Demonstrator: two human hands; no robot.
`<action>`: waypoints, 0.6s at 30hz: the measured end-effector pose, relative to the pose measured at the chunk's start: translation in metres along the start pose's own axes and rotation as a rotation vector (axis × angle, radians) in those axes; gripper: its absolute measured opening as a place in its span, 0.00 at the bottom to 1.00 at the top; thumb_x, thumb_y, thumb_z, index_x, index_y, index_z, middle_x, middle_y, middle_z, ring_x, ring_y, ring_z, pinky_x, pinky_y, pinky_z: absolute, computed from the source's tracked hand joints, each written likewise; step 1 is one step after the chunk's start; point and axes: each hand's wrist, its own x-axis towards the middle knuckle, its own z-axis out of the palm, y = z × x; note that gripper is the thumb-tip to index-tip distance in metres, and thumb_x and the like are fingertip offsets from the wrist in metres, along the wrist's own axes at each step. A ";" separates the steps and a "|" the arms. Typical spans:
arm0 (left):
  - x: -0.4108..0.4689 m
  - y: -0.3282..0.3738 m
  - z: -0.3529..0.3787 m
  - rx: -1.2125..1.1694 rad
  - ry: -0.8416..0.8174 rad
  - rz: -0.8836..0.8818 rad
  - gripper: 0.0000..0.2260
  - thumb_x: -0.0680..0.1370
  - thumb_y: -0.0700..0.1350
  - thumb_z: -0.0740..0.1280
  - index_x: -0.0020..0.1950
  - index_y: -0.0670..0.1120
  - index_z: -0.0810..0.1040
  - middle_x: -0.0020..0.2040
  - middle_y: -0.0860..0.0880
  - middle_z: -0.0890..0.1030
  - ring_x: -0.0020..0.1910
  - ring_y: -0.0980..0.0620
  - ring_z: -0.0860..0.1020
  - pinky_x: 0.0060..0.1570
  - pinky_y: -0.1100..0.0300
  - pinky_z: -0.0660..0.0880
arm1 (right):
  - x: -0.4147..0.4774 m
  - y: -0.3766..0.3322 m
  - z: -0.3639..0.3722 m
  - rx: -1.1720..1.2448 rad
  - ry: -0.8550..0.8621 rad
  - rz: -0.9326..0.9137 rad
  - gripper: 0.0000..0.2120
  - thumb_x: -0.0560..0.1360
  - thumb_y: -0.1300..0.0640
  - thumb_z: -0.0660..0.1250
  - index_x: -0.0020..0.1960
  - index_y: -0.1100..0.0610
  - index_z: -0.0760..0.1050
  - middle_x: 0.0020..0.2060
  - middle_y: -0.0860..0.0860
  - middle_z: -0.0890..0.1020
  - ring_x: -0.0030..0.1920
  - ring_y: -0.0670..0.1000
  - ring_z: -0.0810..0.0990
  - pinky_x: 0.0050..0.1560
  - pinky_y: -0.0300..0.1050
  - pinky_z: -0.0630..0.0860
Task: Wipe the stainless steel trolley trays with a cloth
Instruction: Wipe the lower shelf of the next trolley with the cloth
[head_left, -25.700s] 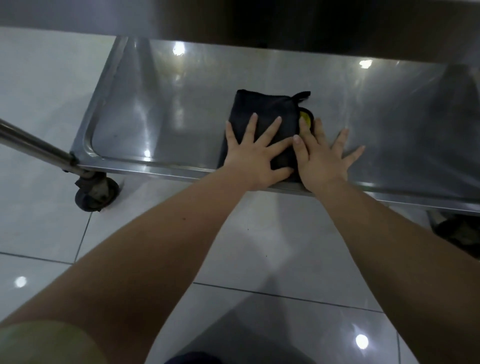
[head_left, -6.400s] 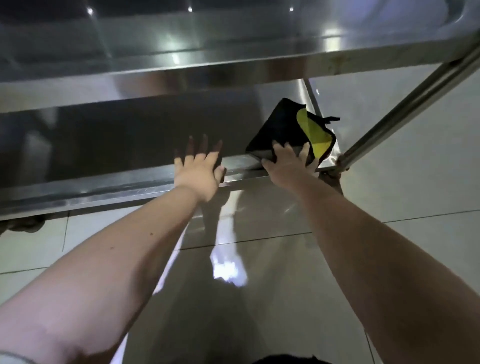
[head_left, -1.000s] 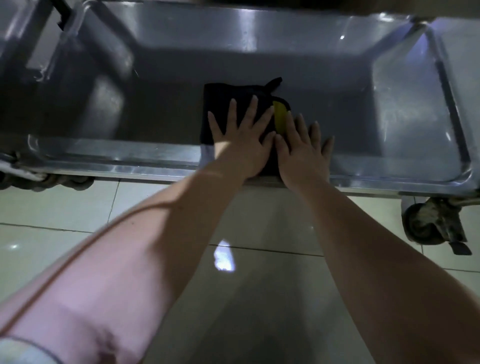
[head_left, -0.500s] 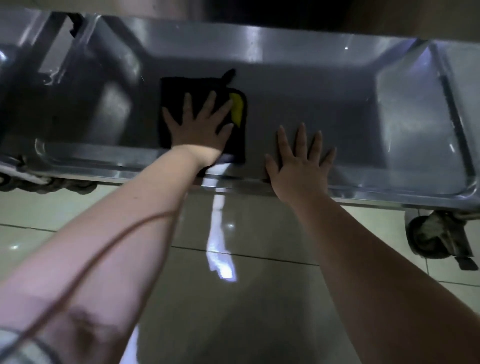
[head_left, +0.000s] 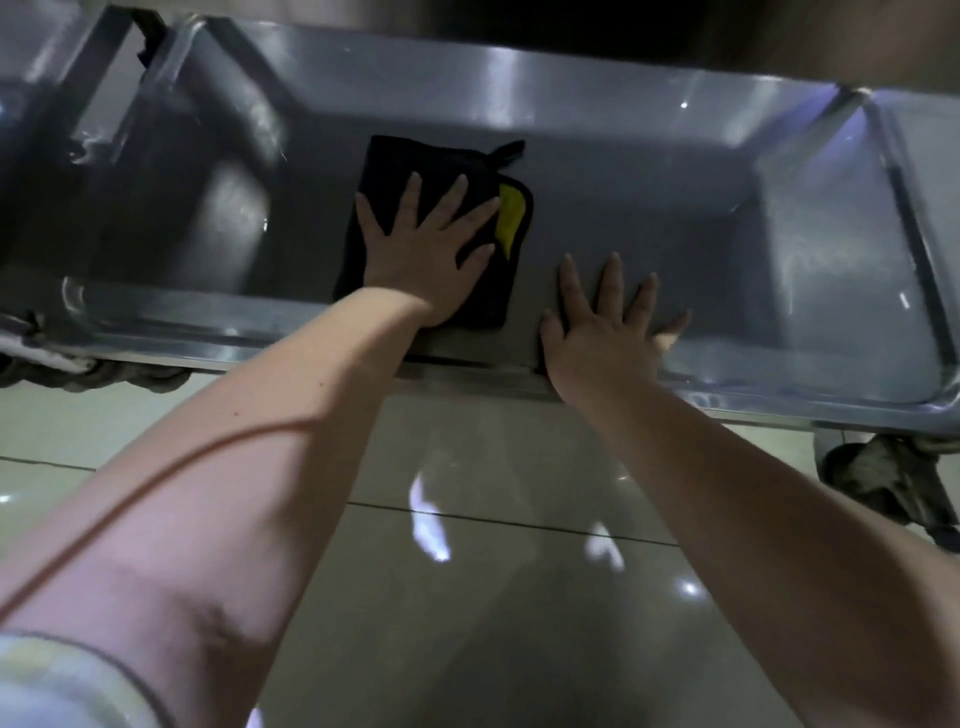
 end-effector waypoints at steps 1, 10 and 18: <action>-0.001 0.000 0.000 -0.004 0.002 0.003 0.23 0.80 0.65 0.44 0.76 0.69 0.47 0.79 0.60 0.45 0.78 0.44 0.41 0.68 0.28 0.37 | 0.006 -0.011 -0.001 0.003 -0.009 -0.018 0.28 0.79 0.38 0.41 0.76 0.36 0.34 0.79 0.49 0.38 0.76 0.66 0.35 0.66 0.75 0.33; 0.017 0.018 0.003 -0.023 -0.030 0.064 0.22 0.81 0.62 0.42 0.76 0.69 0.45 0.79 0.61 0.43 0.78 0.43 0.38 0.66 0.27 0.34 | 0.018 -0.036 0.012 -0.049 0.090 -0.035 0.28 0.80 0.40 0.40 0.76 0.39 0.33 0.79 0.49 0.38 0.76 0.66 0.34 0.65 0.78 0.34; 0.048 0.028 -0.003 0.027 -0.061 0.225 0.21 0.82 0.62 0.42 0.76 0.70 0.46 0.79 0.60 0.43 0.78 0.44 0.39 0.66 0.26 0.37 | 0.023 -0.032 0.009 -0.029 0.089 -0.005 0.30 0.79 0.39 0.36 0.78 0.44 0.33 0.78 0.48 0.37 0.76 0.64 0.34 0.66 0.77 0.35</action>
